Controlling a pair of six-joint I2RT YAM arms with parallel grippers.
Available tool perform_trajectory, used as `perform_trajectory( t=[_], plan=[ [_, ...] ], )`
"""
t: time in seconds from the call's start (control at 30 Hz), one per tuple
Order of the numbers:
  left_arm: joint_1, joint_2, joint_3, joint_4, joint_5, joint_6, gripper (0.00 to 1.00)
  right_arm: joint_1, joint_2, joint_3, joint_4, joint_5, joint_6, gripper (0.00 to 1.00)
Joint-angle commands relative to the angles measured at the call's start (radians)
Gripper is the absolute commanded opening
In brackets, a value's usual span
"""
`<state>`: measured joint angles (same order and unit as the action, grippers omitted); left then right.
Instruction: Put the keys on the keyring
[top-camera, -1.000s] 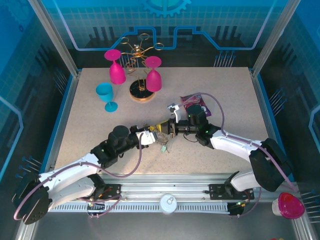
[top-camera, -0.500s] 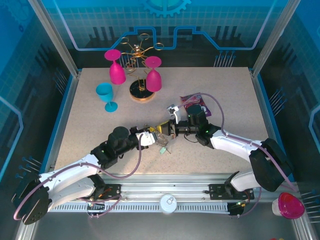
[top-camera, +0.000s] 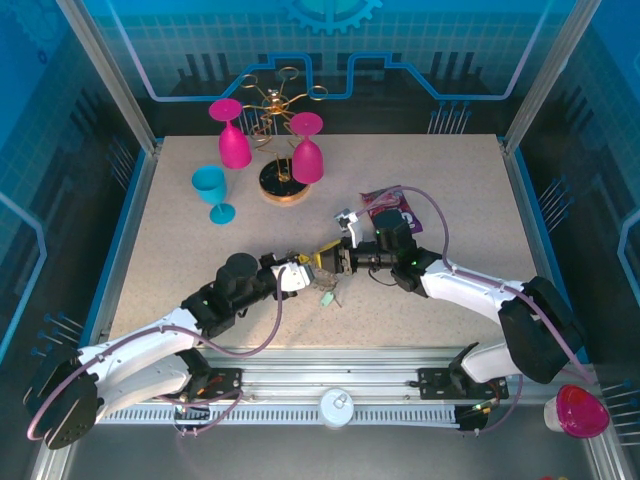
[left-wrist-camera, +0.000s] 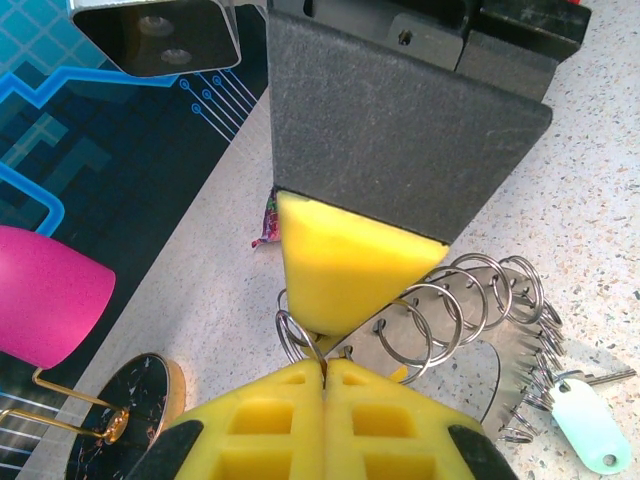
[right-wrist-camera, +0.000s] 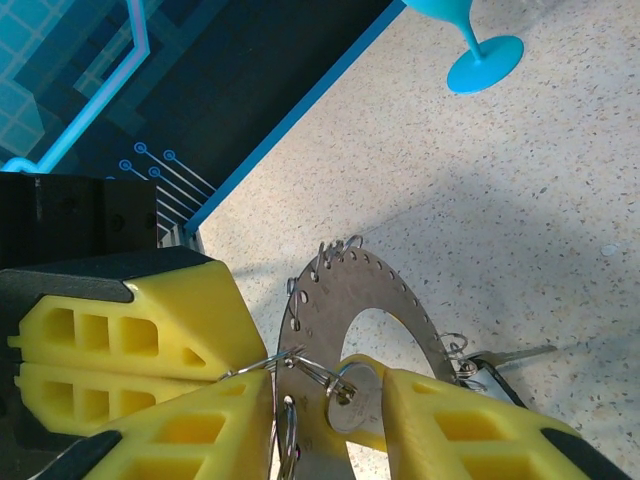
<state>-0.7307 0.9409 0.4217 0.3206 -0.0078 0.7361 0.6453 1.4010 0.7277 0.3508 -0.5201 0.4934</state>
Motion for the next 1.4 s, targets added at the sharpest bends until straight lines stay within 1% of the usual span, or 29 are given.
perform_trajectory(
  t=[0.0, 0.07, 0.17, 0.27, 0.43, 0.57, 0.63, 0.77, 0.83, 0.87, 0.93, 1.0, 1.07, 1.13, 1.17, 1.2, 1.27, 1.33, 1.37],
  plan=[
    [-0.008, -0.014, -0.009, 0.05, 0.014, -0.015, 0.0, -0.012, -0.03, 0.018, -0.001, 0.007, -0.026, 0.33],
    [-0.007, -0.013, -0.01, 0.049, 0.017, -0.019, 0.0, -0.015, -0.032, 0.015, 0.0, 0.0, -0.03, 0.32],
    [-0.008, -0.013, -0.012, 0.049, 0.018, -0.021, 0.0, -0.021, -0.043, 0.004, 0.01, -0.009, -0.043, 0.36],
    [-0.006, -0.014, -0.01, 0.048, 0.016, -0.021, 0.0, -0.032, -0.062, -0.005, 0.0, -0.009, -0.062, 0.4],
    [-0.006, -0.015, -0.009, 0.048, 0.017, -0.021, 0.0, -0.039, -0.086, -0.008, -0.039, -0.001, -0.096, 0.52],
    [-0.007, -0.016, -0.01, 0.049, 0.02, -0.023, 0.0, -0.051, -0.109, -0.005, -0.074, 0.021, -0.152, 0.53],
    [-0.007, -0.016, -0.008, 0.048, 0.02, -0.022, 0.0, -0.055, -0.133, -0.007, -0.122, 0.04, -0.25, 0.53],
    [-0.005, -0.016, -0.009, 0.048, 0.025, -0.023, 0.0, -0.051, -0.175, -0.033, -0.152, 0.064, -0.53, 0.53],
    [-0.005, -0.015, -0.009, 0.045, 0.024, -0.024, 0.0, -0.042, -0.172, -0.035, -0.177, 0.037, -0.662, 0.51],
    [-0.004, -0.015, -0.009, 0.043, 0.021, -0.024, 0.0, -0.037, -0.173, -0.041, -0.174, 0.065, -0.684, 0.51],
    [-0.004, -0.016, -0.007, 0.036, 0.014, -0.027, 0.0, -0.054, -0.169, -0.046, -0.174, 0.106, -0.665, 0.5],
    [-0.002, -0.016, -0.007, 0.038, 0.006, -0.041, 0.0, -0.069, -0.157, -0.035, -0.2, 0.175, -0.604, 0.49],
    [0.006, -0.012, 0.001, 0.04, -0.009, -0.081, 0.0, -0.081, -0.149, -0.033, -0.22, 0.237, -0.52, 0.49],
    [0.018, -0.001, 0.017, 0.036, -0.03, -0.158, 0.0, -0.086, -0.142, -0.027, -0.264, 0.289, -0.435, 0.49],
    [0.02, 0.004, 0.025, 0.031, -0.03, -0.198, 0.08, -0.085, -0.141, -0.029, -0.283, 0.311, -0.401, 0.49],
    [0.022, 0.012, 0.033, 0.025, -0.033, -0.252, 0.22, -0.085, -0.139, -0.034, -0.3, 0.348, -0.346, 0.49],
    [0.021, 0.035, 0.063, -0.02, -0.024, -0.365, 0.33, -0.089, -0.133, -0.044, -0.338, 0.391, -0.261, 0.49],
    [0.022, 0.076, 0.109, -0.092, -0.027, -0.528, 0.46, -0.09, -0.126, -0.052, -0.397, 0.455, -0.166, 0.48],
    [0.019, 0.098, 0.136, -0.144, -0.021, -0.588, 0.49, -0.095, -0.121, -0.052, -0.425, 0.474, -0.136, 0.48]
  ],
)
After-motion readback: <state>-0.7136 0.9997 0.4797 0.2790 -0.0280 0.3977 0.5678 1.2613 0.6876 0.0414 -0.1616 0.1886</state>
